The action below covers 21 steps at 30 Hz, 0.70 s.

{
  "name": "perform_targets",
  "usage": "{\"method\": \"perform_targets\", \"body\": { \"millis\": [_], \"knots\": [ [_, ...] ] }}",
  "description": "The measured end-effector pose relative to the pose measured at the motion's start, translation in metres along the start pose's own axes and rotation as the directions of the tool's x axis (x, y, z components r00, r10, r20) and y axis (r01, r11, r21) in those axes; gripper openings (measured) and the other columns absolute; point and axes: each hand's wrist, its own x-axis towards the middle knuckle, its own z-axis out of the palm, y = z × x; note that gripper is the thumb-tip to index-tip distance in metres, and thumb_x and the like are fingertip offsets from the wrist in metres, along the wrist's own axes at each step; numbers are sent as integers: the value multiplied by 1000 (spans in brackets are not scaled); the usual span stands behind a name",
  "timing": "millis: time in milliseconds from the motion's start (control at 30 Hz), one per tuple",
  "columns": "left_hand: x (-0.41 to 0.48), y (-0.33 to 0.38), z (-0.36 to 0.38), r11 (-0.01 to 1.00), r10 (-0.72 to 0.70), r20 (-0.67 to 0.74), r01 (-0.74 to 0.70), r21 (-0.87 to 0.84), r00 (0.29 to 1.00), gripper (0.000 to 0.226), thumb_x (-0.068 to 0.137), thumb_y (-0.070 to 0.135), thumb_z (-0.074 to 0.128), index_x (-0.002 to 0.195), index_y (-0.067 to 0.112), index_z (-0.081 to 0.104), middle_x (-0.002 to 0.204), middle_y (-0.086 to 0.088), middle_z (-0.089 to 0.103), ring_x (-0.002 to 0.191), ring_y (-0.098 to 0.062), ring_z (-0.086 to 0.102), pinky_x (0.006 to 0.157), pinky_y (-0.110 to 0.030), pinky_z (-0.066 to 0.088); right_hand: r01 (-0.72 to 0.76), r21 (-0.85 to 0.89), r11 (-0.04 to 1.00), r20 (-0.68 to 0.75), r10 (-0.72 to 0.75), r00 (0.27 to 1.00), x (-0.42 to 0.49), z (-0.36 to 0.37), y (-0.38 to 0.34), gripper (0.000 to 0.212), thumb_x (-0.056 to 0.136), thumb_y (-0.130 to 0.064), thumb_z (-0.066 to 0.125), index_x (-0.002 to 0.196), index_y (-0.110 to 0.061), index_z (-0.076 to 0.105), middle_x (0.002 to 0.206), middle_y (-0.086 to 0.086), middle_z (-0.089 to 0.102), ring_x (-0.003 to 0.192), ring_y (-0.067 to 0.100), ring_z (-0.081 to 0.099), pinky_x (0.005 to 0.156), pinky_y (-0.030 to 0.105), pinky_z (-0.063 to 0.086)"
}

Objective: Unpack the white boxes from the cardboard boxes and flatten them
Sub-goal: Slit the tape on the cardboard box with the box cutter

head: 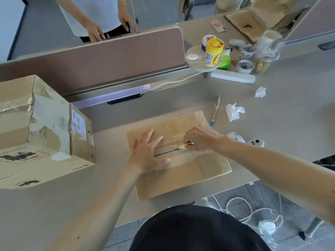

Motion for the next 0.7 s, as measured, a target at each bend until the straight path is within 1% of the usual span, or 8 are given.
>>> {"method": "perform_targets", "body": {
  "millis": [33, 133, 267, 367, 433, 533, 567, 700],
  "knots": [
    [2, 4, 0, 1000, -1, 7, 1, 15, 1000, 93, 69, 71, 67, 150, 40, 32, 166, 6, 0, 153, -16, -9, 121, -50, -3, 3, 1, 1000, -7, -3, 1000, -2, 0, 4, 13, 84, -13, 57, 76, -8, 66, 78, 9, 65, 76, 32, 61, 67, 38, 49],
    [7, 16, 2, 999, -8, 29, 7, 45, 1000, 92, 70, 71, 65, 150, 42, 31, 166, 8, -2, 152, -17, -11, 121, -51, -3, 10, 0, 1000, -7, -10, 1000, -7, 0, 13, 14, 84, -13, 57, 75, -8, 66, 76, 8, 64, 73, 31, 60, 62, 35, 46],
    [11, 30, 3, 998, -24, 34, 22, 52, 999, 92, 71, 71, 65, 150, 43, 30, 165, 11, -3, 152, -17, -12, 120, -51, -5, 24, -19, 1000, 8, -24, 1000, -11, -3, 23, 15, 86, -14, 54, 78, -11, 66, 79, 6, 65, 72, 28, 59, 65, 33, 47],
    [14, 38, 3, 997, -43, 35, 41, 66, 998, 91, 70, 72, 65, 150, 45, 30, 165, 13, -3, 153, -18, -11, 120, -53, -3, 7, -10, 1000, 33, -7, 999, -15, -3, 36, 14, 85, -15, 54, 79, -14, 67, 81, 4, 65, 77, 30, 61, 68, 37, 52],
    [16, 44, 4, 996, -53, 32, 50, 79, 998, 89, 71, 71, 65, 149, 45, 30, 165, 13, -2, 153, -18, -10, 120, -54, -3, 3, -3, 1000, 42, -3, 999, -19, -4, 46, 13, 85, -17, 54, 80, -16, 66, 83, 4, 65, 79, 32, 62, 68, 38, 52],
    [20, 55, 5, 996, -59, 27, 57, 72, 998, 87, 73, 67, 67, 149, 44, 32, 166, 12, 0, 153, -18, -9, 120, -54, -1, -5, -52, 999, 60, 8, 998, -26, -9, 60, 13, 86, -18, 54, 84, -15, 67, 87, 4, 66, 81, 30, 61, 65, 31, 41],
    [21, 58, 5, 996, -62, 28, 60, 70, 998, 86, 74, 65, 68, 149, 44, 32, 166, 11, 1, 153, -18, -8, 120, -54, 0, -6, -51, 999, 56, 9, 998, -28, -10, 66, 13, 86, -18, 55, 85, -15, 68, 87, 5, 66, 82, 29, 61, 65, 31, 39],
    [29, 73, 8, 994, -70, 20, 68, 91, 997, 84, 75, 61, 69, 148, 44, 33, 166, 10, 4, 153, -19, -3, 120, -54, 4, -8, -17, 1000, 42, 9, 999, -40, -10, 87, 14, 86, -20, 56, 88, -18, 71, 86, 2, 67, 81, 28, 63, 68, 34, 48]
  ]
}}
